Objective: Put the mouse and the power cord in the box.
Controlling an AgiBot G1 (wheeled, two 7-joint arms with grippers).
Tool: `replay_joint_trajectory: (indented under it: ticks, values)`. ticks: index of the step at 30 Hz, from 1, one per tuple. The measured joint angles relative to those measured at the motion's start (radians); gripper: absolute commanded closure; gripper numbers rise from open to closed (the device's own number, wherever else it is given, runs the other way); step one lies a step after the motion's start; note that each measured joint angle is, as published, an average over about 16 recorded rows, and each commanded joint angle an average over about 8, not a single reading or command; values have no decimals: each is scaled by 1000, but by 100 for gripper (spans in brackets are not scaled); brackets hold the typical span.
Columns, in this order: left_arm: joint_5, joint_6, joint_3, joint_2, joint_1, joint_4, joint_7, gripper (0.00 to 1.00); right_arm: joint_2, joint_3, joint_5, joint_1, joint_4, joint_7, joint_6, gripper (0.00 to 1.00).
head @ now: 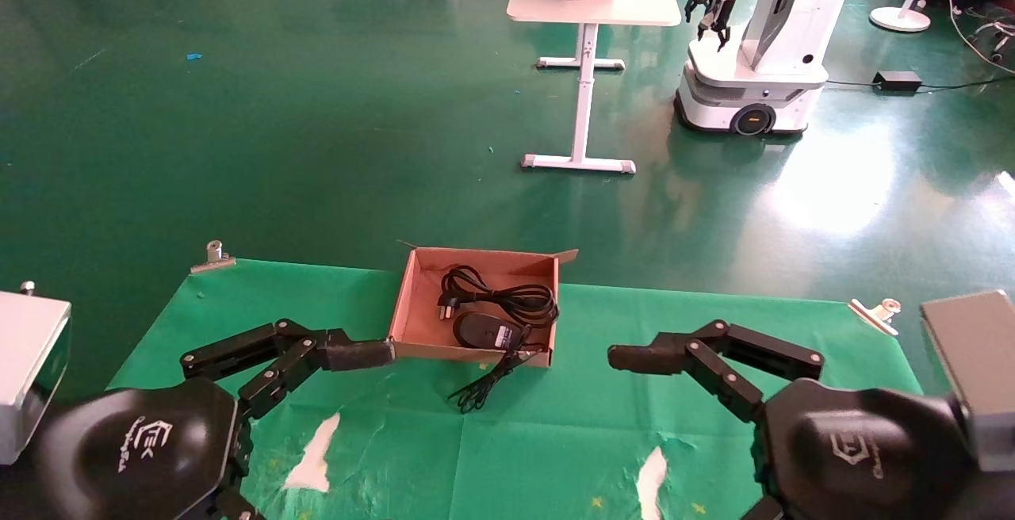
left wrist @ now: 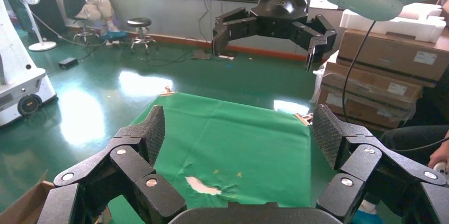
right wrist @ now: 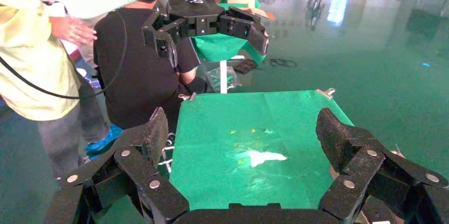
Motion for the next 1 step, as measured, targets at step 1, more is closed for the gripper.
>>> replay_joint_trajectory:
  ticks: [1]
  values:
    - [1,0,0,0,0,0,0,0,0,0,0,0,0,0,0,0]
